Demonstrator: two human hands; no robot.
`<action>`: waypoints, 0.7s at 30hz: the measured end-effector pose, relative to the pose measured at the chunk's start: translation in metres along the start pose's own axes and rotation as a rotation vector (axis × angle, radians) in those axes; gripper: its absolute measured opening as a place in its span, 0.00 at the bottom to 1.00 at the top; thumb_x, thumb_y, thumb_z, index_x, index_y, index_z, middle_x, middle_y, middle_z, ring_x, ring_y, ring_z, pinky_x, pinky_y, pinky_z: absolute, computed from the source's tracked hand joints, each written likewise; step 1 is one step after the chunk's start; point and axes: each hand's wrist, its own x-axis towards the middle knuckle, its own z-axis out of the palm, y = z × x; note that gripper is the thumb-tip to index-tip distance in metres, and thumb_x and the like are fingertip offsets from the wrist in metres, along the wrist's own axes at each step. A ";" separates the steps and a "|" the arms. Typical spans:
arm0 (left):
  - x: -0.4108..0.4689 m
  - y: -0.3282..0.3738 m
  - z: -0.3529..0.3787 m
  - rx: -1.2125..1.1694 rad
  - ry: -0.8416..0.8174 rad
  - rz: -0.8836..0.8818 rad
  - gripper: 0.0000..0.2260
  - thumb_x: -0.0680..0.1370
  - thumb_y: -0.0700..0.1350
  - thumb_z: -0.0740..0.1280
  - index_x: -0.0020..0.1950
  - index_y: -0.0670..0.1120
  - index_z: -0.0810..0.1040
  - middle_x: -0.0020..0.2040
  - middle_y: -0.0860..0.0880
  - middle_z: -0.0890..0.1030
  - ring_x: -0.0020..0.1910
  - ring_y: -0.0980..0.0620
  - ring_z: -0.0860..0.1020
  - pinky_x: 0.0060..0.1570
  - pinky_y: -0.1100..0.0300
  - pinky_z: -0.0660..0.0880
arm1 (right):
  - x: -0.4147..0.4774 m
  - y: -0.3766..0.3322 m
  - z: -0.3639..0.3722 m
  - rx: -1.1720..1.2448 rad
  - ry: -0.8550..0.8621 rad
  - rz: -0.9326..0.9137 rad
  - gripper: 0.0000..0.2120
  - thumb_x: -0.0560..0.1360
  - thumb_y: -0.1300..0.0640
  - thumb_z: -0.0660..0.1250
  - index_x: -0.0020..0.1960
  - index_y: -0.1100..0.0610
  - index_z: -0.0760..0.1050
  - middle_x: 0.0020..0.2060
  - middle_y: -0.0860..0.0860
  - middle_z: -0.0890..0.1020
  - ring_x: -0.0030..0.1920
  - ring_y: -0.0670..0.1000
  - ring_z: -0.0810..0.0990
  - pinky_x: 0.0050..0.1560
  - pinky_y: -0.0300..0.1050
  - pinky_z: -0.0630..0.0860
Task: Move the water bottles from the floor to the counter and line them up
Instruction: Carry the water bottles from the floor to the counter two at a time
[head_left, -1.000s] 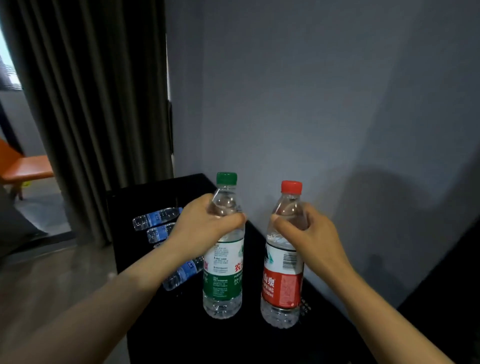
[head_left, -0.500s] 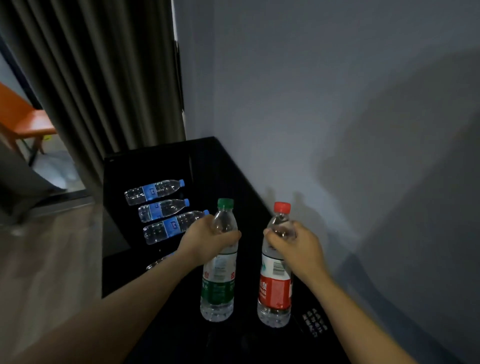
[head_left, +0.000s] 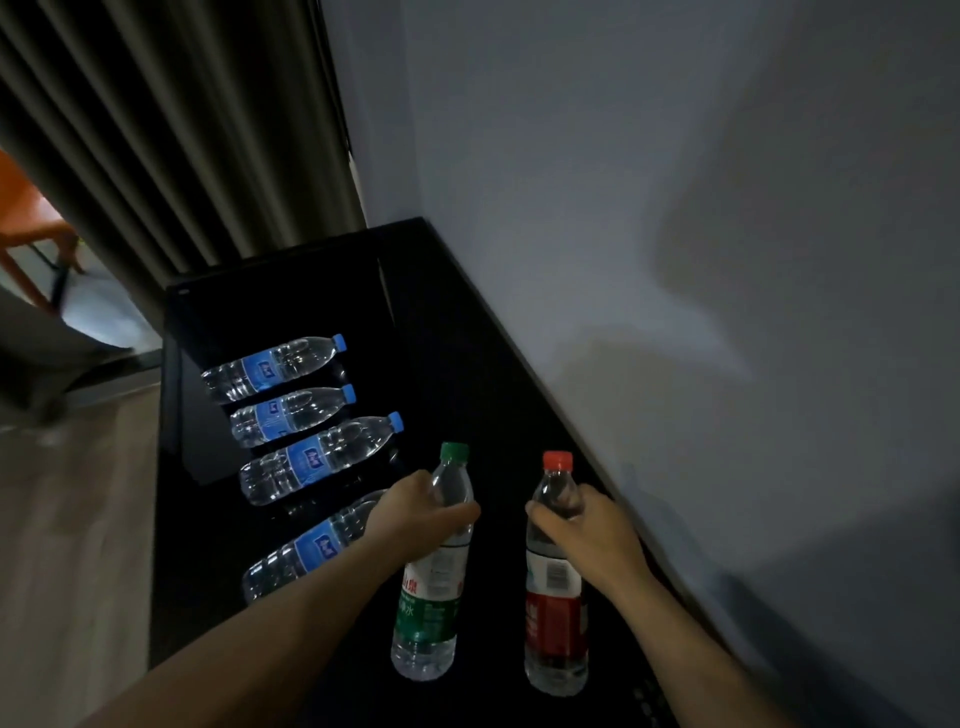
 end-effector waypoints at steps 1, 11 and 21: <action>0.006 0.000 0.004 0.027 -0.003 -0.001 0.19 0.67 0.61 0.72 0.48 0.51 0.73 0.43 0.53 0.79 0.40 0.56 0.78 0.33 0.62 0.71 | 0.007 0.004 0.002 -0.002 -0.009 0.012 0.16 0.66 0.36 0.70 0.42 0.48 0.75 0.38 0.44 0.82 0.38 0.42 0.81 0.36 0.41 0.73; 0.065 0.017 0.036 0.216 -0.010 -0.033 0.24 0.67 0.65 0.69 0.49 0.47 0.75 0.43 0.50 0.80 0.41 0.52 0.80 0.43 0.54 0.81 | 0.065 0.030 0.021 -0.063 -0.052 0.116 0.18 0.68 0.35 0.68 0.40 0.50 0.74 0.36 0.47 0.80 0.37 0.46 0.79 0.34 0.42 0.71; 0.084 0.020 0.053 0.315 0.046 -0.035 0.26 0.71 0.63 0.70 0.57 0.44 0.72 0.52 0.46 0.77 0.47 0.49 0.78 0.42 0.57 0.76 | 0.081 0.036 0.031 -0.237 -0.036 0.121 0.26 0.72 0.31 0.62 0.46 0.55 0.71 0.40 0.50 0.77 0.37 0.49 0.77 0.32 0.43 0.68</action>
